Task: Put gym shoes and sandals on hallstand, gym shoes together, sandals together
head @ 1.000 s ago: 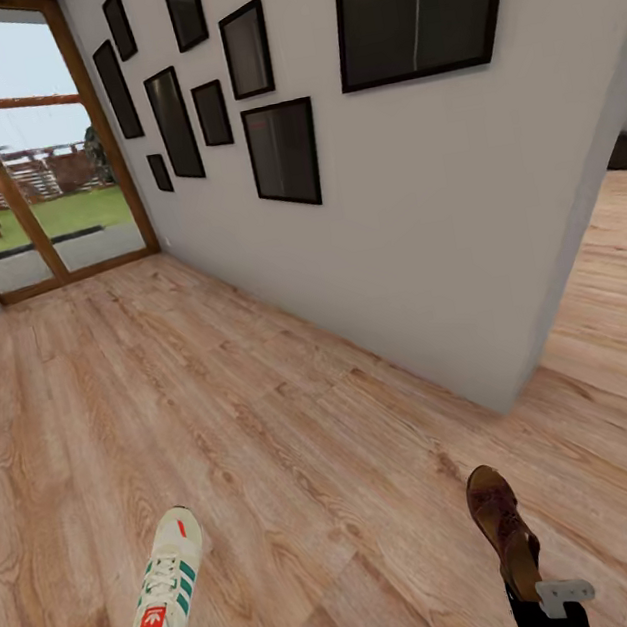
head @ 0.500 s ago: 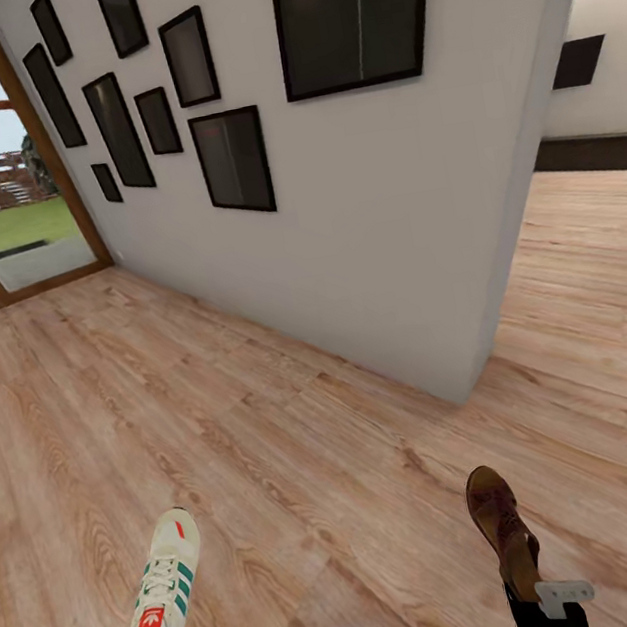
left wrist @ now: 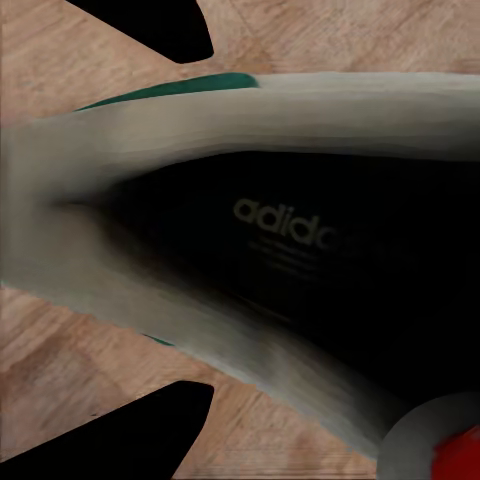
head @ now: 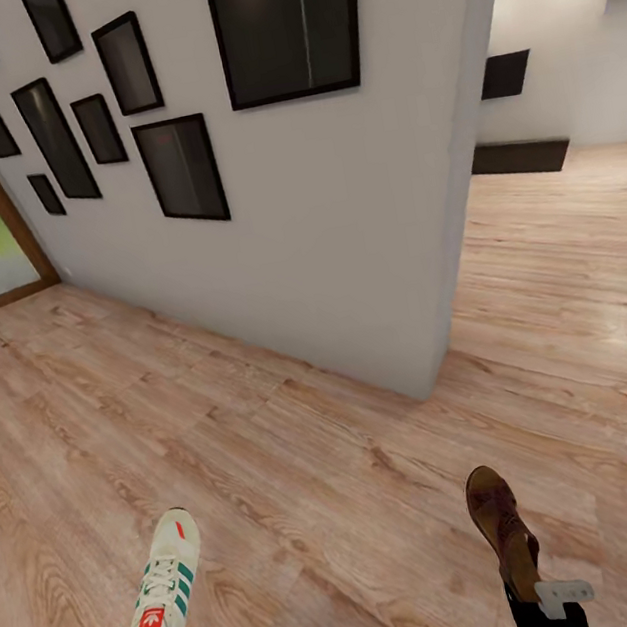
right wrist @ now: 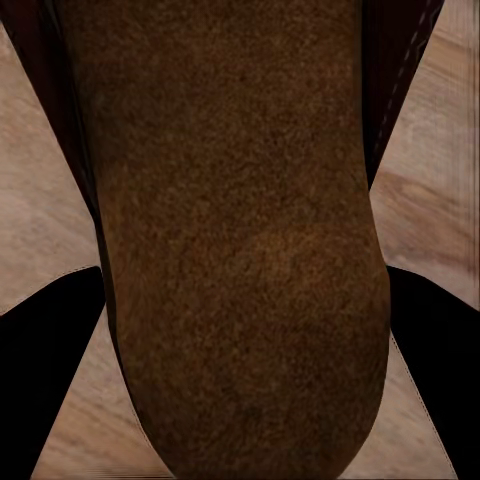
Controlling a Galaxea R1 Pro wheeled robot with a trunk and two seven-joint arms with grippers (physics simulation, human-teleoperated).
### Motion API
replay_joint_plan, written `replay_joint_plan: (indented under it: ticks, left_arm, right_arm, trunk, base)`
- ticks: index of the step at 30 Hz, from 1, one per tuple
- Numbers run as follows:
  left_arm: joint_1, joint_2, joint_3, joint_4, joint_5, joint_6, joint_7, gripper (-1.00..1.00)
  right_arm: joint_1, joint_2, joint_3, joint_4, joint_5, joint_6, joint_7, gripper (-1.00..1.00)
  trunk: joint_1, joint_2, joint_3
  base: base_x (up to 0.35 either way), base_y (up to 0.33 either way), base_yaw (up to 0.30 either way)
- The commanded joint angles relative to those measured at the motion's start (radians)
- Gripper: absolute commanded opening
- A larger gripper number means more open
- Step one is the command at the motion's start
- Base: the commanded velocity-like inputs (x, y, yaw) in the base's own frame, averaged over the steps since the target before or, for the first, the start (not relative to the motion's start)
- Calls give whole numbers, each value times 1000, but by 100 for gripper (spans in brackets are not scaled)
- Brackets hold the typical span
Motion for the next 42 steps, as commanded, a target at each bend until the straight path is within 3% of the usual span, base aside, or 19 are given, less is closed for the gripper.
replay_joint_plan:
  ticks: [1,14,22,25,32,42]
  left_arm:
    - [-1,0,9,0,-5,-3,-6,-100]
    - [-1,0,9,0,-5,-3,-6,-100]
    - [-1,1,2,54,-13,-23,-9,-100]
    - [-1,1,1,59,-27,-36,-10,-100]
    - [-1,0,1,62,-97,-41,-12,-100]
    - [-1,0,1,63,-109,-42,-13,-100]
  right_arm:
    - [-1,1,-6,1,10,-3,-3,-100]
    - [-1,1,-5,1,10,-3,-3,-100]
    - [-1,1,-5,1,10,-3,-3,-100]
    - [-1,1,-5,1,10,-3,-3,-100]
    - [-1,1,-5,1,10,-3,-3,-100]
    - [-1,2,-5,1,10,-3,-3,-100]
  trunk:
    - [0,0,-1]
    - [0,0,-1]
    - [0,0,-1]
    - [0,0,-1]
    - [0,0,-1]
    - [0,0,-1]
  base:
    - [0,0,-267]
    - [0,0,-267]
    - [0,0,-267]
    - [0,0,-267]
    - [0,0,-267]
    - [0,0,-267]
